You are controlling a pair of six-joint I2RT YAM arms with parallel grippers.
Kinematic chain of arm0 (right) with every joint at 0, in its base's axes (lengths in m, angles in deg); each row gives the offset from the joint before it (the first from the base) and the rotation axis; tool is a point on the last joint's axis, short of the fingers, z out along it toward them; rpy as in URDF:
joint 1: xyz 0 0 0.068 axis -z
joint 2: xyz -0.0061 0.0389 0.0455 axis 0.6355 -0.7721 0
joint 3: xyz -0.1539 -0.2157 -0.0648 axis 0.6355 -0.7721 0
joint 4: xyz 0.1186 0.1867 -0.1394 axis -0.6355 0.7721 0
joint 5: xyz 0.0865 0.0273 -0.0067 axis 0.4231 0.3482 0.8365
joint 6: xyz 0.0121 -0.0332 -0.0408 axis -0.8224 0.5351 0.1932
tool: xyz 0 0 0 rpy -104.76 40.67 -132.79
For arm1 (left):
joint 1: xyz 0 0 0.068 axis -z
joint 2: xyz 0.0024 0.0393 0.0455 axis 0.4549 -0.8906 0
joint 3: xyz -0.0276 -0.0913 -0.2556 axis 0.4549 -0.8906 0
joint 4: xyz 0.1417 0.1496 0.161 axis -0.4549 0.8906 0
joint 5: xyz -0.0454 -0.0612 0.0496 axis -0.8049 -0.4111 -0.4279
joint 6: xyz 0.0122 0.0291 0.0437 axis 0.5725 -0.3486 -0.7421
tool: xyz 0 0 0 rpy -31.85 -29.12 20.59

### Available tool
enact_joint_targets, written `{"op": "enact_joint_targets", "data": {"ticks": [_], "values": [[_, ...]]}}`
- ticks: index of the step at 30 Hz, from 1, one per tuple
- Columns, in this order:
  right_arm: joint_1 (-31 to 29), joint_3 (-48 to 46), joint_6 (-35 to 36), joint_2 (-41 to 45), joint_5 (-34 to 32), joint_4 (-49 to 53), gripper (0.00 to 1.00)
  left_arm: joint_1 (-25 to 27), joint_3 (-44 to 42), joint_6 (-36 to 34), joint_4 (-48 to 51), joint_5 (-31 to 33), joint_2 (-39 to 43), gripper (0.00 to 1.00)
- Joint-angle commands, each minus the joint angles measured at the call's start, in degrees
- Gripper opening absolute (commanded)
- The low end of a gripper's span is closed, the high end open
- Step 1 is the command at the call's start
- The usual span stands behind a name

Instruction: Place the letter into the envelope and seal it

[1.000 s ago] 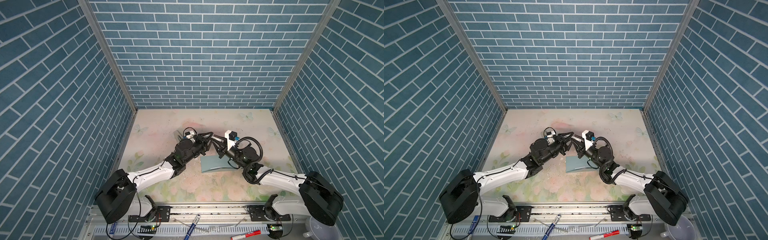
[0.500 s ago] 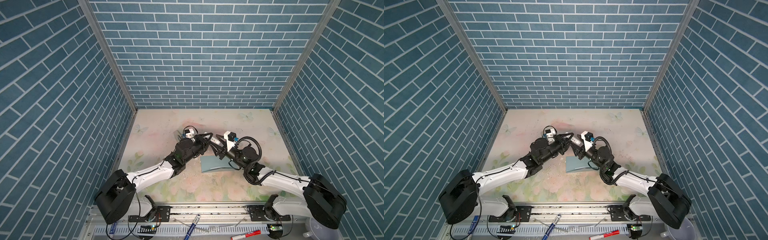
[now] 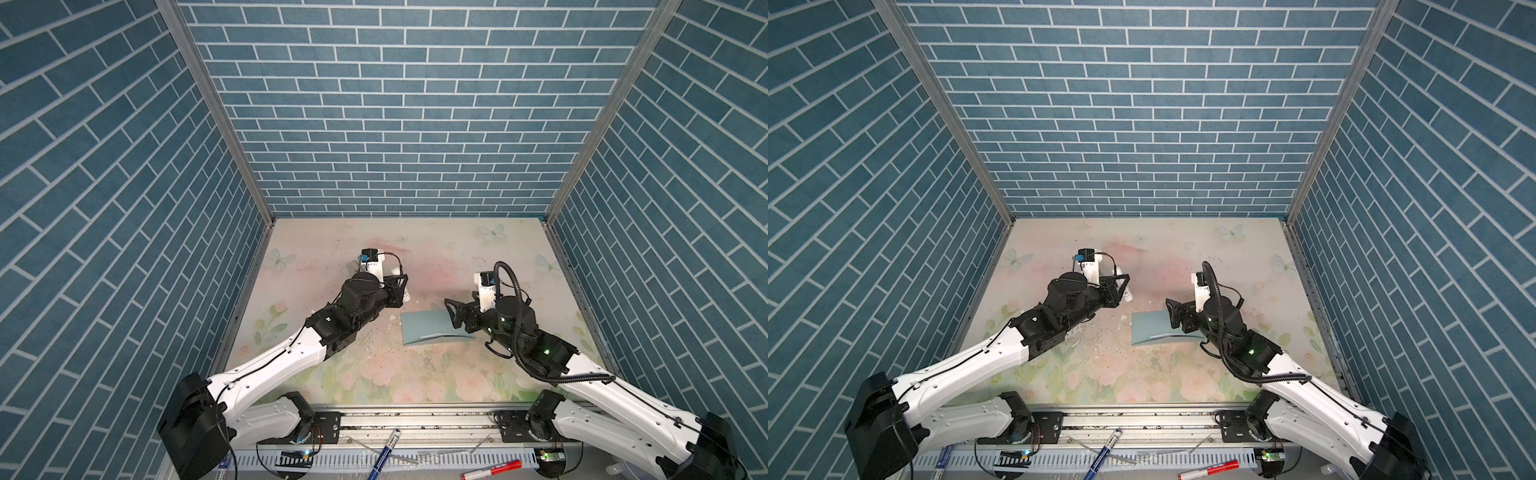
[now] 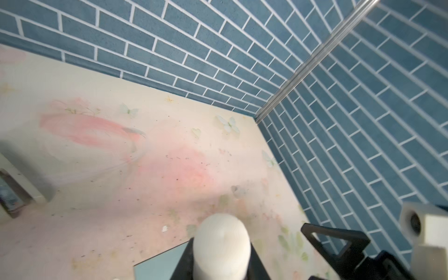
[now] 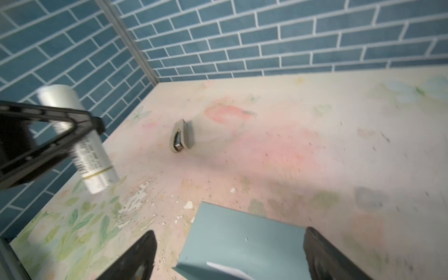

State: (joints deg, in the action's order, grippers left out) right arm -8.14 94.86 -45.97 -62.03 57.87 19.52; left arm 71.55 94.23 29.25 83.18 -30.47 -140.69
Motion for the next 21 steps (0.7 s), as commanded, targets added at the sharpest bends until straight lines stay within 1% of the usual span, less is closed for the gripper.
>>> {"op": "enact_joint_targets", "data": {"ticks": [1, 2, 5, 8, 11, 14, 18, 21], "values": [[0.13, 0.07, -15.89, 2.24, -5.29, 14.63, 0.91, -0.28, -2.17, -11.15, 3.14, 1.69, 1.61, 0.00], [0.09, 0.60, -20.48, 1.99, -6.30, 17.23, 0.90, -0.28, -2.79, -11.66, 2.93, 2.10, 2.01, 0.00], [-0.19, 2.80, -30.50, -1.16, -5.83, 22.03, 0.89, -0.28, -4.42, -12.02, 2.01, 2.97, 2.78, 0.00], [-2.33, 4.34, -37.91, -6.55, -5.57, 22.93, 0.89, -0.28, -4.45, -12.12, 2.17, 3.02, 2.70, 0.00], [-4.77, 6.84, -42.60, -13.02, -6.03, 22.60, 0.89, -0.28, -4.45, -12.94, 2.57, 2.25, 2.56, 0.00], [-6.91, 10.10, -48.39, -18.46, -8.31, 24.68, 0.89, -0.24, -6.74, -13.62, 1.60, 2.01, 3.25, 0.00], [-8.21, 11.87, -54.85, -23.20, -8.81, 24.03, 0.89, -0.28, -7.77, -14.03, 0.46, 2.18, 3.67, 0.00], [-8.66, 12.92, -57.40, -25.93, -8.74, 23.35, 0.89, -0.28, -7.44, -14.19, 0.88, 2.08, 3.32, 0.00]]}}
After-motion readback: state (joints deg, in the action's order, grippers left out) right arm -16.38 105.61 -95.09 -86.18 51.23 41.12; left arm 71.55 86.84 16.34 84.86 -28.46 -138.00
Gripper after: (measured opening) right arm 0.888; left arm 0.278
